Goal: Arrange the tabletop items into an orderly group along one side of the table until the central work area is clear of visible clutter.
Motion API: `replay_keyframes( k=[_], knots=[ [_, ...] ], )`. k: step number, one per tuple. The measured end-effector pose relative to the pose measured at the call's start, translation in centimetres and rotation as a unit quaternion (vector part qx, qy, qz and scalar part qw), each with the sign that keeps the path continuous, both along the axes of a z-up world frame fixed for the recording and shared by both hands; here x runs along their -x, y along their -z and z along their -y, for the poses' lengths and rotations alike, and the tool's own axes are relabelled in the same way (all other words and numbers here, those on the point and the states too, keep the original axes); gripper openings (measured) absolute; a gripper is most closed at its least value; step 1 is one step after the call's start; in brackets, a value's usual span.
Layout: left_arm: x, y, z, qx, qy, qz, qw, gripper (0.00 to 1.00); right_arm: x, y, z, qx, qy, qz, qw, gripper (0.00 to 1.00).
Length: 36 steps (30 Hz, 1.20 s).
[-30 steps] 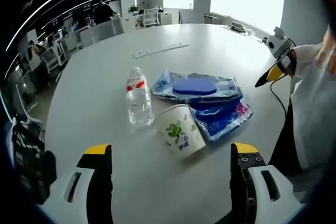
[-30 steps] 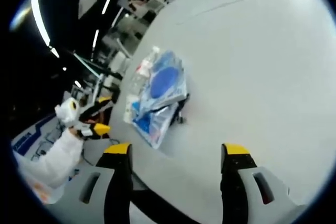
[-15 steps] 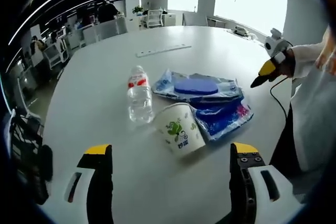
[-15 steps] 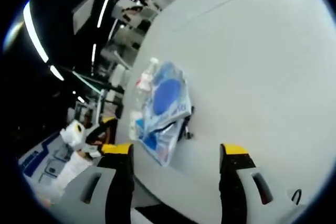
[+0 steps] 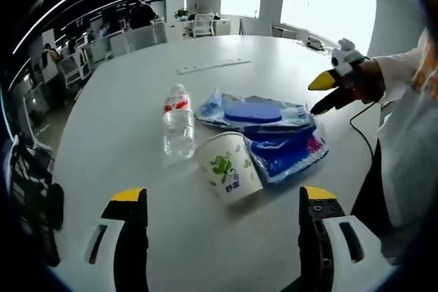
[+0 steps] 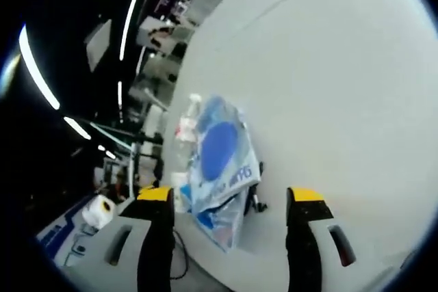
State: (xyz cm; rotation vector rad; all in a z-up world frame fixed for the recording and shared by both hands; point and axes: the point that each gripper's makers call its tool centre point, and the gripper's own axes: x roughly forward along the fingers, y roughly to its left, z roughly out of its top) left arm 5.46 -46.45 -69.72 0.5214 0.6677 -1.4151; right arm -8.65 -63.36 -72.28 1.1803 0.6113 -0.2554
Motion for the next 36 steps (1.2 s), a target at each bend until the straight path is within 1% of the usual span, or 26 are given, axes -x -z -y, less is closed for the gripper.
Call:
replay_keyframes(
  k=[3, 7, 11, 13, 16, 18, 21, 22, 24, 28, 31, 33, 34, 36],
  knots=[
    [0.1, 0.2, -0.2, 0.0, -0.003, -0.002, 1.0, 0.94, -0.2, 0.7, 0.0, 0.004, -0.002, -0.013, 0.9999, 0.63],
    [0.2, 0.4, -0.5, 0.001, -0.01, -0.006, 0.9999, 0.93, -0.6, 1.4, 0.1, 0.005, 0.002, -0.013, 0.9999, 0.58],
    [0.4, 0.4, -0.7, 0.0, -0.013, -0.01, 0.9999, 0.94, -1.0, 1.5, 0.5, 0.008, 0.018, -0.014, 0.9997, 0.51],
    [0.4, 0.3, -0.7, 0.004, -0.017, -0.015, 0.9997, 0.95, -1.5, 1.4, 0.9, 0.007, 0.039, -0.003, 0.9992, 0.48],
    [0.3, 0.2, -0.6, 0.008, -0.025, -0.018, 0.9995, 0.94, -1.5, 1.4, 1.0, 0.008, 0.04, -0.002, 0.9992, 0.41],
    [0.3, 0.0, -0.5, 0.012, -0.028, -0.019, 0.9993, 0.94, -1.4, 1.8, 1.1, 0.025, 0.031, -0.012, 0.9991, 0.35],
    [0.3, 0.0, -0.3, 0.014, -0.029, -0.019, 0.9993, 0.94, -1.6, 1.6, 1.1, 0.027, 0.034, -0.007, 0.9991, 0.24],
    [0.3, -0.1, -0.3, 0.014, -0.028, -0.019, 0.9993, 0.94, -1.8, 1.5, 1.2, 0.023, 0.042, -0.003, 0.9989, 0.22],
    [0.5, 0.0, -0.2, 0.014, -0.027, -0.02, 0.9993, 0.94, -1.9, 1.5, 1.6, 0.006, 0.07, 0.004, 0.9975, 0.22],
    [0.6, 0.1, -0.3, 0.014, -0.03, -0.022, 0.9992, 0.94, -1.9, 2.0, 1.5, 0.001, 0.069, -0.001, 0.9976, 0.21],
    [0.6, 0.2, -0.5, 0.014, -0.034, -0.023, 0.9991, 0.93, -2.2, 2.2, 1.3, -0.013, 0.077, 0.0, 0.9969, 0.25],
    [0.6, 0.2, -0.6, 0.014, -0.035, -0.023, 0.999, 0.92, -2.5, 2.6, 1.2, -0.021, 0.082, -0.002, 0.9964, 0.28],
    [0.6, 0.3, -0.6, 0.013, -0.036, -0.023, 0.999, 0.92, -2.6, 2.8, 1.1, -0.024, 0.084, -0.003, 0.9961, 0.28],
    [0.6, 0.3, -0.8, 0.013, -0.037, -0.022, 0.999, 0.92, -2.7, 3.0, 0.9, -0.031, 0.088, -0.006, 0.9957, 0.27]
  ],
)
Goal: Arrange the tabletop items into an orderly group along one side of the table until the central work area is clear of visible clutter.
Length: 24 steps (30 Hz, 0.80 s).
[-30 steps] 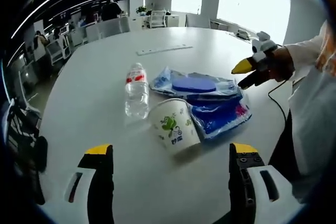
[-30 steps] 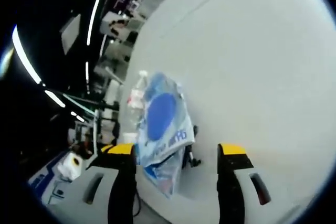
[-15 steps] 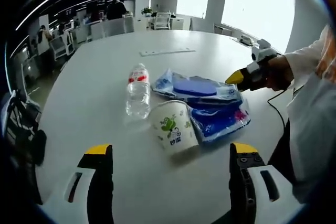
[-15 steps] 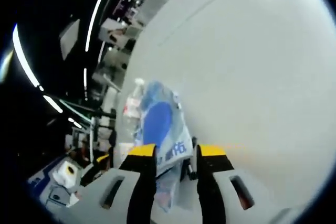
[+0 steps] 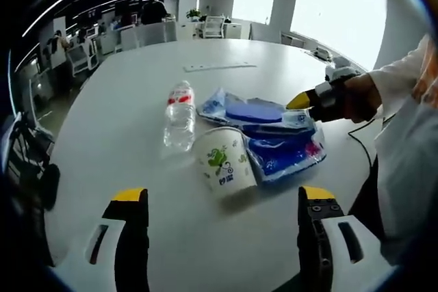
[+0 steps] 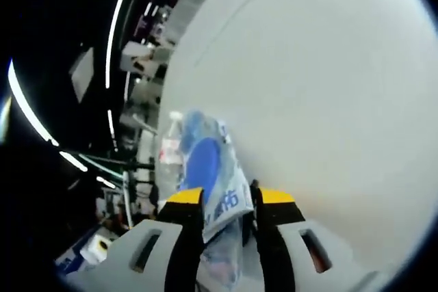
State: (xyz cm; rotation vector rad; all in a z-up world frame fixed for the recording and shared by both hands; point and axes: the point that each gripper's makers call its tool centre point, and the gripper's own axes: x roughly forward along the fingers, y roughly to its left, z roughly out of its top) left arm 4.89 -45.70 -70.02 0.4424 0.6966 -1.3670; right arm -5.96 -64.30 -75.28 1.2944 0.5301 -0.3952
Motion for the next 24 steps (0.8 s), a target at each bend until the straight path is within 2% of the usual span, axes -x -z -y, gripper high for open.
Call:
replay_keyframes(
  k=[2, 5, 9, 11, 13, 15, 18, 24],
  knots=[
    [-0.2, -0.1, -0.2, 0.002, -0.006, 0.0, 1.0, 0.92, -0.1, 0.3, -0.2, -0.013, 0.007, 0.0, 0.9999, 0.19],
    [-0.4, -0.3, -0.2, 0.01, -0.017, -0.002, 0.9998, 0.92, 0.1, 0.7, -0.1, -0.015, 0.021, -0.009, 0.9996, 0.15],
    [-0.5, -0.3, -0.2, 0.013, -0.024, -0.003, 0.9996, 0.92, 0.0, 0.0, 0.5, -0.052, 0.07, 0.019, 0.996, 0.07],
    [-0.5, -0.3, -0.1, 0.014, -0.026, -0.003, 0.9996, 0.91, 0.1, 0.0, 0.5, -0.044, 0.064, 0.019, 0.9968, 0.04],
    [-0.5, -0.3, 0.1, 0.017, -0.027, -0.006, 0.9995, 0.9, -0.3, -0.7, 1.0, -0.013, 0.053, 0.035, 0.9979, 0.02],
    [-0.5, -0.4, 0.6, 0.019, -0.027, -0.007, 0.9994, 0.9, -0.6, -1.4, 1.1, -0.011, 0.051, 0.048, 0.9975, 0.0],
    [-0.5, -0.8, 1.4, 0.029, -0.026, -0.009, 0.9992, 0.89, -0.8, -2.0, 1.5, -0.002, 0.049, 0.063, 0.9968, 0.0],
    [-0.8, -1.5, 3.1, 0.046, -0.023, -0.009, 0.9986, 0.88, -1.4, -3.9, 1.4, 0.04, 0.006, 0.096, 0.9946, 0.0]
  ],
)
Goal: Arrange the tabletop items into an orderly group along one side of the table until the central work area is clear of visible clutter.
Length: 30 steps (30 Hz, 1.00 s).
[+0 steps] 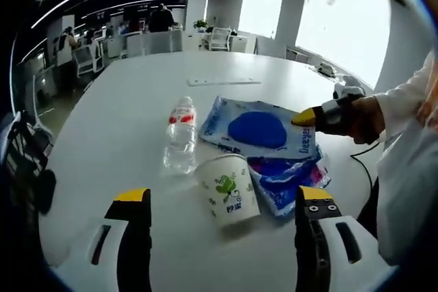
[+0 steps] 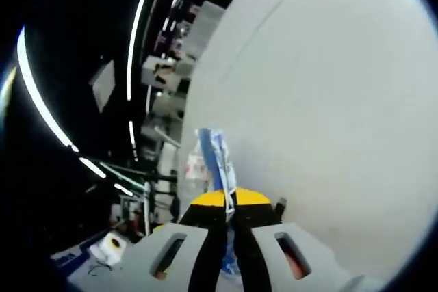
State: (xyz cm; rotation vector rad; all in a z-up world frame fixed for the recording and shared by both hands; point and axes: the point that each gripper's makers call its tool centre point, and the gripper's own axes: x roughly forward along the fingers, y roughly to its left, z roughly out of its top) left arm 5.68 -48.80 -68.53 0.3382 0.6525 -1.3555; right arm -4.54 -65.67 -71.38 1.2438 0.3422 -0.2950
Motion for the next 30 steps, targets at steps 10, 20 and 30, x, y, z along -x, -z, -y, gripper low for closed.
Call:
replay_keyframes(
  k=[10, 20, 30],
  knots=[
    [-0.6, -0.7, 1.8, 0.015, -0.001, 0.001, 0.9999, 0.88, -1.8, -4.7, -1.3, 0.115, -0.111, 0.059, 0.9854, 0.0],
    [-1.9, -1.0, 2.3, 0.035, -0.021, -0.01, 0.9991, 0.88, -1.9, -8.0, -1.7, 0.129, -0.136, 0.105, 0.9766, 0.0],
    [-2.5, -3.6, 4.6, 0.111, -0.024, -0.047, 0.9925, 0.95, -0.9, -15.5, -4.7, 0.21, -0.264, 0.207, 0.9184, 0.0]
  ],
)
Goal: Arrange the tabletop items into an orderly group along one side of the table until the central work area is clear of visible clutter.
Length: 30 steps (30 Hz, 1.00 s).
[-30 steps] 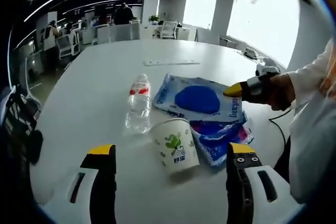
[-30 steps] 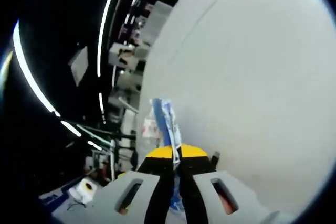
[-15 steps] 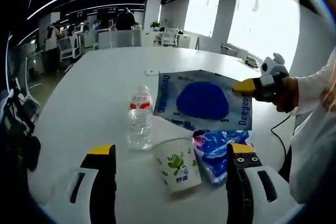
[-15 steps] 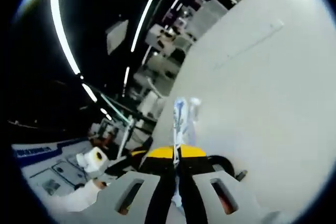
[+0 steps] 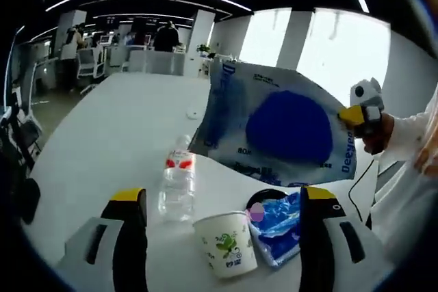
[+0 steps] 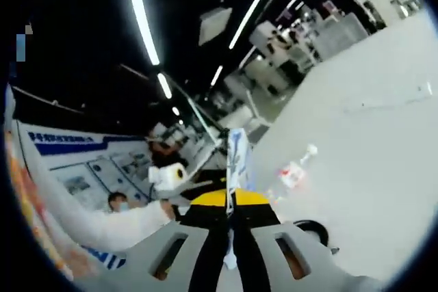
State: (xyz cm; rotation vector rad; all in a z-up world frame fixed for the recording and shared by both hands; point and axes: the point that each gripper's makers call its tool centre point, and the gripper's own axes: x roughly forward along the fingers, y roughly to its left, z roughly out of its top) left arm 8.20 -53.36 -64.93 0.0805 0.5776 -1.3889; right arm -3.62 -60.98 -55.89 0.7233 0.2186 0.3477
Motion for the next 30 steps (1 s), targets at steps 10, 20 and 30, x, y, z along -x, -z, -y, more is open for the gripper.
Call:
replay_keyframes(
  k=[10, 20, 30],
  knots=[
    [1.0, -4.8, 0.8, 0.123, 0.026, -0.063, 0.9901, 0.95, 2.9, -3.3, -2.0, 0.101, -0.114, 0.065, 0.9862, 0.0],
    [5.1, -8.2, 1.3, 0.189, 0.091, -0.147, 0.9667, 0.08, 4.5, -3.6, 0.4, 0.054, -0.083, 0.058, 0.9934, 0.0],
    [7.8, -8.6, 2.1, 0.178, 0.094, -0.212, 0.9562, 0.0, 5.3, -2.2, 3.5, 0.049, -0.038, 0.021, 0.9979, 0.0]
  ],
)
